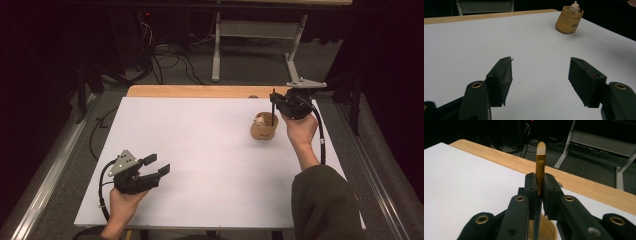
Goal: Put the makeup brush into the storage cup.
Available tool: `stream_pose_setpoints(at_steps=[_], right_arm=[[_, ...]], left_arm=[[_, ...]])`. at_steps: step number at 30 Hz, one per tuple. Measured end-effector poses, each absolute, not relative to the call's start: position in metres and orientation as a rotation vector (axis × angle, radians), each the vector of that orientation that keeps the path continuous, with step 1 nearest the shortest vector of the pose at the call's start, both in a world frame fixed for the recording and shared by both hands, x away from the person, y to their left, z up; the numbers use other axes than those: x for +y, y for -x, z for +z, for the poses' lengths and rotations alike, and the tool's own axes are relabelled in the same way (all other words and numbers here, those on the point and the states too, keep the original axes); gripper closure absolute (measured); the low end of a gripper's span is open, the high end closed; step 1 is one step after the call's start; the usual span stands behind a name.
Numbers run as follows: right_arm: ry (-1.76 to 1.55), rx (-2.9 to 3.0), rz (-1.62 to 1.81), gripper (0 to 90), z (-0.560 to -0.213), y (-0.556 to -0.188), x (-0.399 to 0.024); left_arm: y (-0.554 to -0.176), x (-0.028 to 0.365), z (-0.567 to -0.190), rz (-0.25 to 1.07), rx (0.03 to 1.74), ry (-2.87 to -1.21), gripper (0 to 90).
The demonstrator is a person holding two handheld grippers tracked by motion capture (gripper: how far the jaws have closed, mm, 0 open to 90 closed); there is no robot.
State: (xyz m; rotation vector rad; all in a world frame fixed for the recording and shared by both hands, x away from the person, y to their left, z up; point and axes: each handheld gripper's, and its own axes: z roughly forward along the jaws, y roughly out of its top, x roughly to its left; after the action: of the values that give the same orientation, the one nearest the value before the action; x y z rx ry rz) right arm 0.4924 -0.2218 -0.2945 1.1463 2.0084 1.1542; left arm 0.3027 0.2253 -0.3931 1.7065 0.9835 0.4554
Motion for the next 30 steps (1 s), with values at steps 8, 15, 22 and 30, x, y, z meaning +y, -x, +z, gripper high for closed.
stream_pose_setpoints(at_steps=[8,15,22,30], right_arm=[[-1.142,2.018,1.126,85.0,-0.298,-0.495,-0.221],[-1.145,2.038,1.11,84.9,-0.304,-0.497,-0.219],[-1.163,2.049,1.09,84.9,-0.309,-0.498,-0.219],[-1.193,2.057,1.1,72.9,-0.309,-0.499,-0.221]], left_arm=[[-0.303,0.225,-0.393,0.455,0.983,-1.704,36.0],[-0.303,0.225,-0.393,0.455,0.983,-1.705,36.0],[-0.303,0.225,-0.393,0.457,0.982,-1.704,36.0],[-0.302,0.225,-0.393,0.459,0.982,-1.704,36.0]])
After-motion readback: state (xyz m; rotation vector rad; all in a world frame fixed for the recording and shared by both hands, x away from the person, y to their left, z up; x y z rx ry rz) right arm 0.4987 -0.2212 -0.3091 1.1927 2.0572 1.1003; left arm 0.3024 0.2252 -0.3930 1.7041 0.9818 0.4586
